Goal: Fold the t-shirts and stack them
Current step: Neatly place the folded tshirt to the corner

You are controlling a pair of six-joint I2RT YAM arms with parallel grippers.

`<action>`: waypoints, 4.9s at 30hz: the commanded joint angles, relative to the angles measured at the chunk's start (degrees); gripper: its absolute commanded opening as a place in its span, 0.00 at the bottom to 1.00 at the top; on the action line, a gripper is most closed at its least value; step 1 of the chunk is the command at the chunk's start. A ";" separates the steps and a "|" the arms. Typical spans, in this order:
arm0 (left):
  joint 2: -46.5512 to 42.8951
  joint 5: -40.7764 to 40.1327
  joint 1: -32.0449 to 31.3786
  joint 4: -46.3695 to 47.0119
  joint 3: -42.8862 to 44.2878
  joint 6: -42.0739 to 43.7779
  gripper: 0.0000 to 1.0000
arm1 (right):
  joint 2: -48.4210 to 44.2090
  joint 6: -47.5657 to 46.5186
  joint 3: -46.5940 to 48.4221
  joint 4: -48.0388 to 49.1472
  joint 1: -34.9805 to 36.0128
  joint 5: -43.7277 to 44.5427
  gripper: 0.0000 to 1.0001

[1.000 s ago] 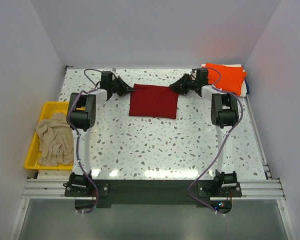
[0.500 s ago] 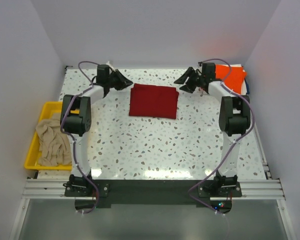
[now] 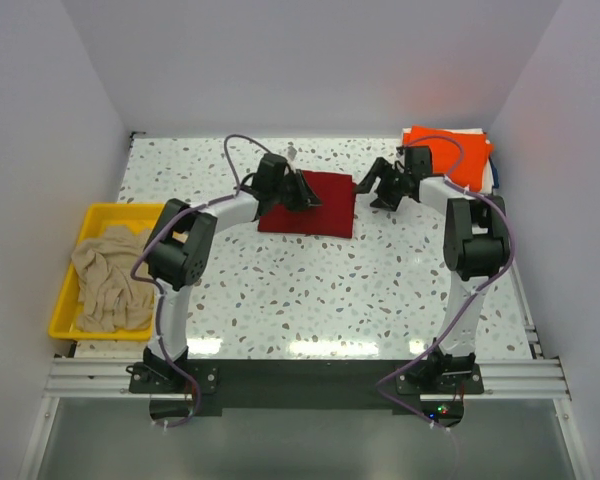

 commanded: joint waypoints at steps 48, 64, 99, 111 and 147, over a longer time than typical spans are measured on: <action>-21.89 -17.01 -3.71 -34.29 1.56 17.41 0.20 | 9.34 -17.11 28.43 -26.86 9.83 38.26 0.00; -32.89 -24.75 -3.36 -37.47 -11.99 28.58 0.20 | 19.10 -38.55 60.24 -34.44 9.31 60.69 0.00; -31.30 -19.39 -2.30 -34.04 -17.35 28.85 0.19 | 10.23 -50.95 65.26 -25.90 2.36 63.15 0.00; -31.39 -18.69 -2.21 -33.78 -17.53 28.76 0.18 | 6.97 -50.95 63.60 -25.20 1.48 63.68 0.00; -28.58 -15.70 -2.30 -32.81 -18.06 28.41 0.19 | 11.19 -48.23 55.86 -20.97 -6.60 66.23 0.95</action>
